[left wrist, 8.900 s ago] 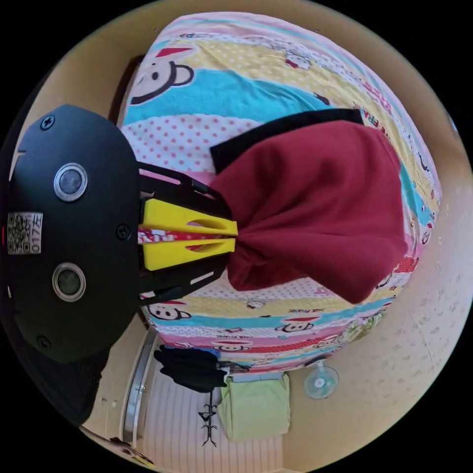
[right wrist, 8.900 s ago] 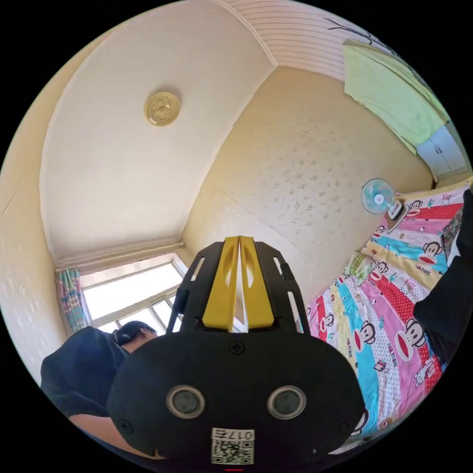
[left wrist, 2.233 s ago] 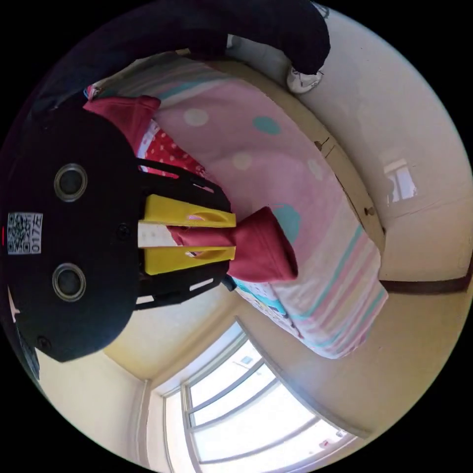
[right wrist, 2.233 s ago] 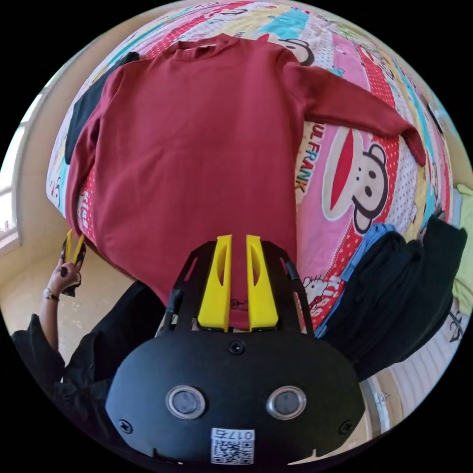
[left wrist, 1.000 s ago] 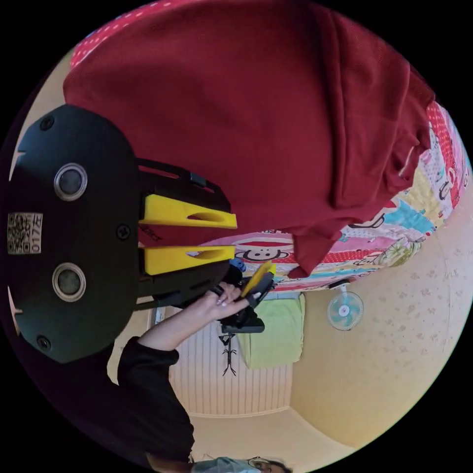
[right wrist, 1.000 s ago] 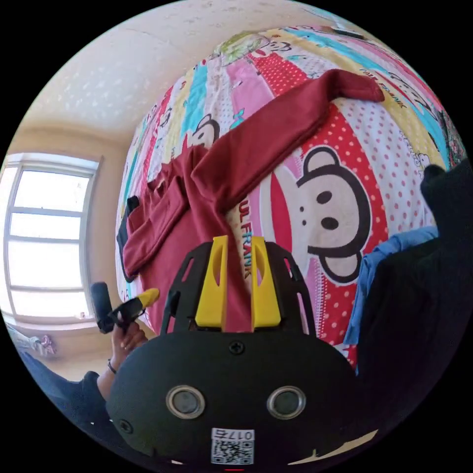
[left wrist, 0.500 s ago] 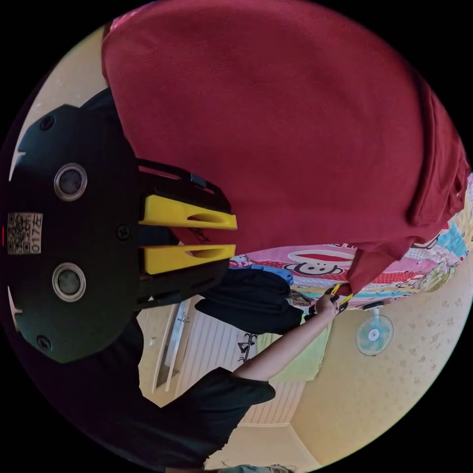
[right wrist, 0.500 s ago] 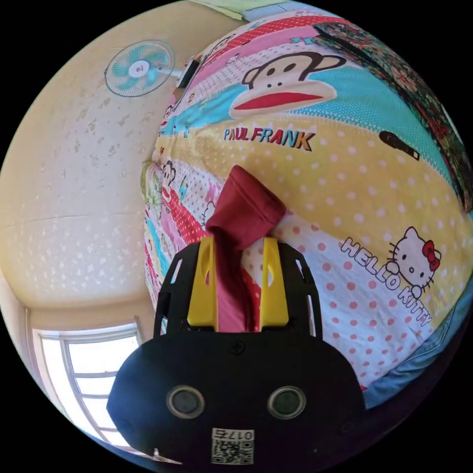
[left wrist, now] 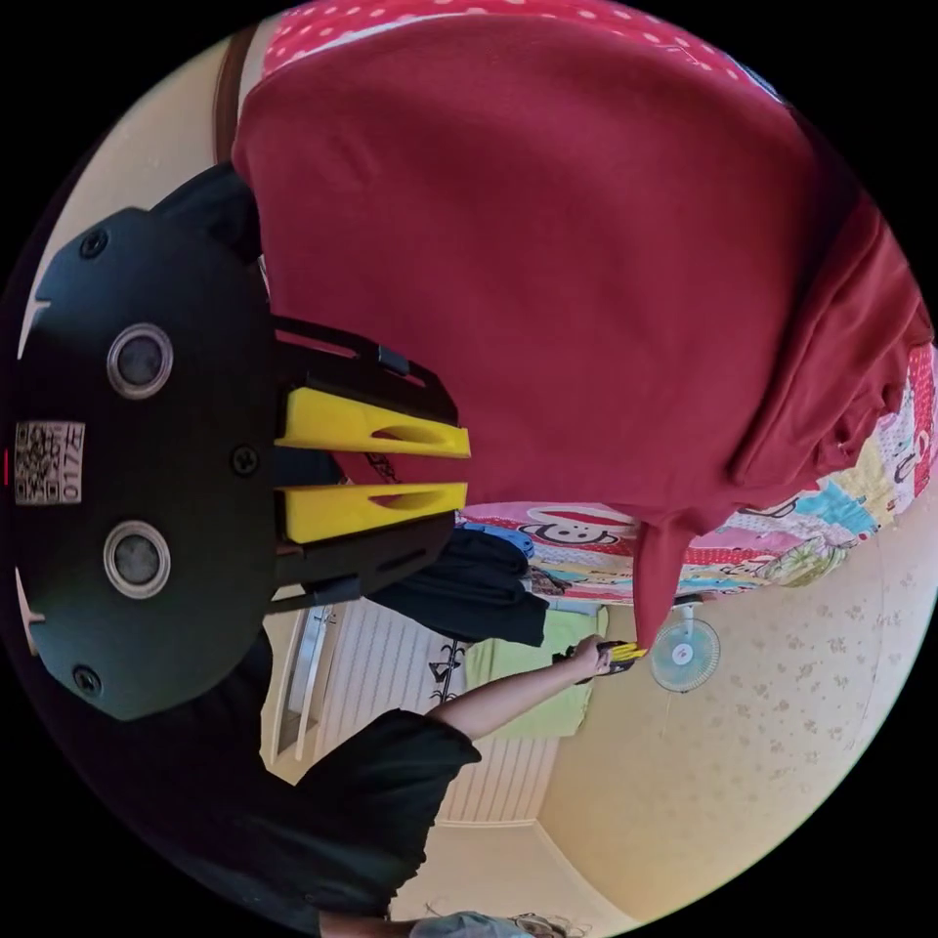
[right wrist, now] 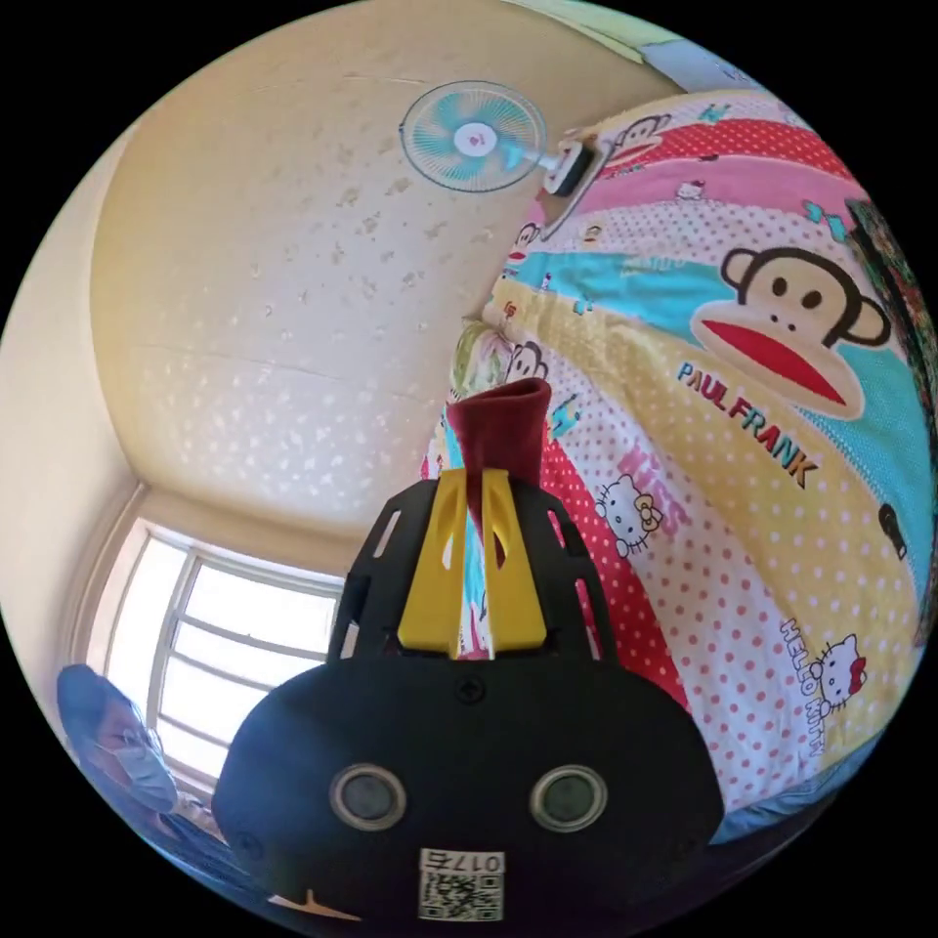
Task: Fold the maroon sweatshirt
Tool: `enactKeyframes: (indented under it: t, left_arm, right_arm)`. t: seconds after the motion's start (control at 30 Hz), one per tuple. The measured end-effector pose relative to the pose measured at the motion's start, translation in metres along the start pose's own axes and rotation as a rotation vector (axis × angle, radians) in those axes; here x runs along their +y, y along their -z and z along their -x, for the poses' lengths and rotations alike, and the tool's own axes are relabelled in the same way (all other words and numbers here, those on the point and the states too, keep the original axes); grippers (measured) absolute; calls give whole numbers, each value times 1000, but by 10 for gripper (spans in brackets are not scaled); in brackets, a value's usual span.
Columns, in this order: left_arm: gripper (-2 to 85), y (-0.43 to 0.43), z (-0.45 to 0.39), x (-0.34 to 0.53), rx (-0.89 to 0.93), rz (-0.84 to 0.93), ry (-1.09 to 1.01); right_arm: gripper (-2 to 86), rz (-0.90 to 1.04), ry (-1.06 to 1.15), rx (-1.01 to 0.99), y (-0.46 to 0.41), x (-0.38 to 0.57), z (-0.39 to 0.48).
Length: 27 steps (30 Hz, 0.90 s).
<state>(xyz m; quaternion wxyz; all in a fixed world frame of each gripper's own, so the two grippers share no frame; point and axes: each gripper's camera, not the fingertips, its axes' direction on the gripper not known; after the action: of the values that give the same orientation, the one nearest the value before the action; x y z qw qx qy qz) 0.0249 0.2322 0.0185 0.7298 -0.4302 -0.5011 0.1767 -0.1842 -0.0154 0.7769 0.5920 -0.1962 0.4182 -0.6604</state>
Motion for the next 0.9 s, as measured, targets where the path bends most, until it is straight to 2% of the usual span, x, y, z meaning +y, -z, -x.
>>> enactKeyframes:
  t: [0.13, 0.2, 0.27, 0.33, 0.4, 0.43, 0.5, 0.63, 0.73, 0.8, 0.9]
  left_arm:
    - [51, 25, 7, 20, -6, -8, 17]
    - [52, 37, 10, 28, -16, -16, 19]
    - [52, 50, 14, 36, -31, -28, 22]
    - [53, 68, 23, 45, -56, -43, 31]
    - [56, 84, 30, 52, -71, -59, 50]
    - [59, 99, 33, 58, -80, -80, 57]
    - [63, 127, 35, 68, -114, -125, 56]
    - [79, 199, 50, 91, -274, -226, 98]
    - [104, 230, 70, 95, -318, -218, 122]
    - [110, 236, 79, 92, -339, -192, 110]
    - [111, 219, 87, 88, -330, -81, 87]
  right_arm:
    - [36, 117, 156, -197, -65, 44, 71]
    - [37, 231, 216, -388, -129, 96, 115]
    - [38, 350, 248, -480, -181, 150, 146]
    - [39, 498, 284, -519, -231, 216, 168]
    - [42, 736, 237, -453, -285, 307, 174]
    - [43, 778, 230, -438, -292, 325, 172]
    - [55, 918, 254, -364, -293, 373, 165]
    - [75, 976, 345, -88, -235, 382, 145]
    - [90, 928, 384, 214, -159, 355, 131]
    - [109, 883, 439, 490, -101, 339, 131]
    - [133, 943, 441, 788, -53, 346, 116]
